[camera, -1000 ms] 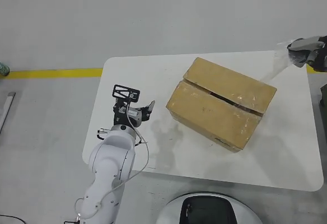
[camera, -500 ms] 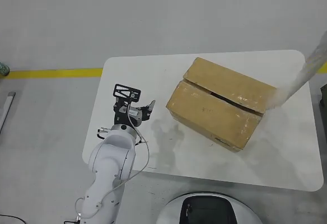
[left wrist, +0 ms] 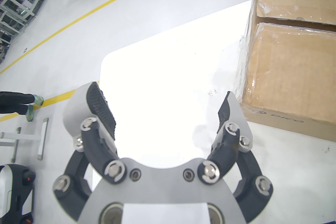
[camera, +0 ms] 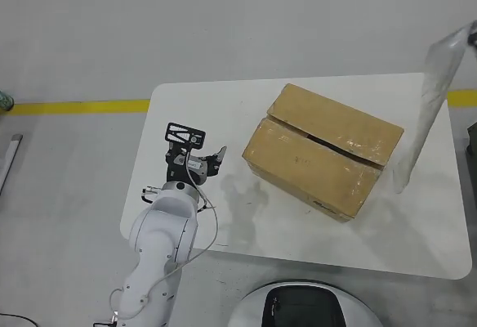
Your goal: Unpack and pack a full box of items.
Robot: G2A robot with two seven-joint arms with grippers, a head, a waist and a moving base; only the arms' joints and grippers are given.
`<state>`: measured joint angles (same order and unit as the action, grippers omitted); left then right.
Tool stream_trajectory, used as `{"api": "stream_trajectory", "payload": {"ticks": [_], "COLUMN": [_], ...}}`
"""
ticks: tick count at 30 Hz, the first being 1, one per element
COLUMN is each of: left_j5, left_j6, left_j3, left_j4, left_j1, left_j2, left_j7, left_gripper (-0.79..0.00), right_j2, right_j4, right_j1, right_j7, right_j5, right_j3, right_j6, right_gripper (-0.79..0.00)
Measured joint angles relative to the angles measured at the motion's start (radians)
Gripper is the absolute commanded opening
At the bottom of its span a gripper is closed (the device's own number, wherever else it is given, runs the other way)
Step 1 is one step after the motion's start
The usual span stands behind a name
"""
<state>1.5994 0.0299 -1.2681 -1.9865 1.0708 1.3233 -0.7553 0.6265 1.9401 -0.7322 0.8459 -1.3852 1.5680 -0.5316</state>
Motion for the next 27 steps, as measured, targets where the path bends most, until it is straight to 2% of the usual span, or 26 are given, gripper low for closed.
{"api": "stream_trajectory", "payload": {"ticks": [8, 13, 20, 27], "left_j5": [0.000, 0.000, 0.000, 0.000], "left_j6": [0.000, 0.000, 0.000, 0.000], "left_j3": [0.000, 0.000, 0.000, 0.000], "left_j4": [0.000, 0.000, 0.000, 0.000], "left_j1": [0.000, 0.000, 0.000, 0.000], "left_j2": [0.000, 0.000, 0.000, 0.000], "left_j7": [0.000, 0.000, 0.000, 0.000], "left_gripper": [0.000, 0.000, 0.000, 0.000], "right_j2": [0.010, 0.032, 0.077, 0.115], "right_j4": [-0.050, -0.113, -0.169, -0.197], "right_j1": [-0.025, -0.016, 0.091, 0.228], "right_j7": [0.021, 0.018, -0.018, 0.004], "right_j5": [0.158, 0.158, 0.108, 0.106], "right_j3": [-0.142, -0.245, -0.378, -0.469], "right_j6": [0.018, 0.070, 0.107, 0.083], "right_gripper": [-0.785, -0.785, -0.785, -0.785]}}
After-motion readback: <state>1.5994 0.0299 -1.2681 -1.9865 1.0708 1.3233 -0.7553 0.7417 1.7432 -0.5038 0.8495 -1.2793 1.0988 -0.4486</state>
